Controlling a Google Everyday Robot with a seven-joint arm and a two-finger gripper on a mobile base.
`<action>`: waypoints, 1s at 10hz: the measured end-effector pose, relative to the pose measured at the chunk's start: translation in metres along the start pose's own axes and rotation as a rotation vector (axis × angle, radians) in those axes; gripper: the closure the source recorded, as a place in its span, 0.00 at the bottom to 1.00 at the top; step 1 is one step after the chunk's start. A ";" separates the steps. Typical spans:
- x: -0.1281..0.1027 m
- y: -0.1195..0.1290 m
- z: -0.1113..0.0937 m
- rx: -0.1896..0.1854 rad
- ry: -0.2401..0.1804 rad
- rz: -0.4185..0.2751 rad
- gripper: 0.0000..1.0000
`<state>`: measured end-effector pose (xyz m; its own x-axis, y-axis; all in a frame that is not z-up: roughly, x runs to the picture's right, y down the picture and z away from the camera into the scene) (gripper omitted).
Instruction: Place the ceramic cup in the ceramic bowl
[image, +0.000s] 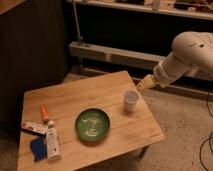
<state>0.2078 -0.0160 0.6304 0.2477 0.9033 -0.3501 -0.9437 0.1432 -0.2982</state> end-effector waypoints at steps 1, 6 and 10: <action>0.000 0.000 0.000 0.000 0.000 0.000 0.26; 0.000 0.000 0.000 0.000 0.000 0.000 0.26; -0.022 0.016 -0.004 0.026 -0.070 0.015 0.26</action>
<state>0.1881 -0.0355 0.6302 0.2186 0.9313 -0.2913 -0.9528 0.1392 -0.2700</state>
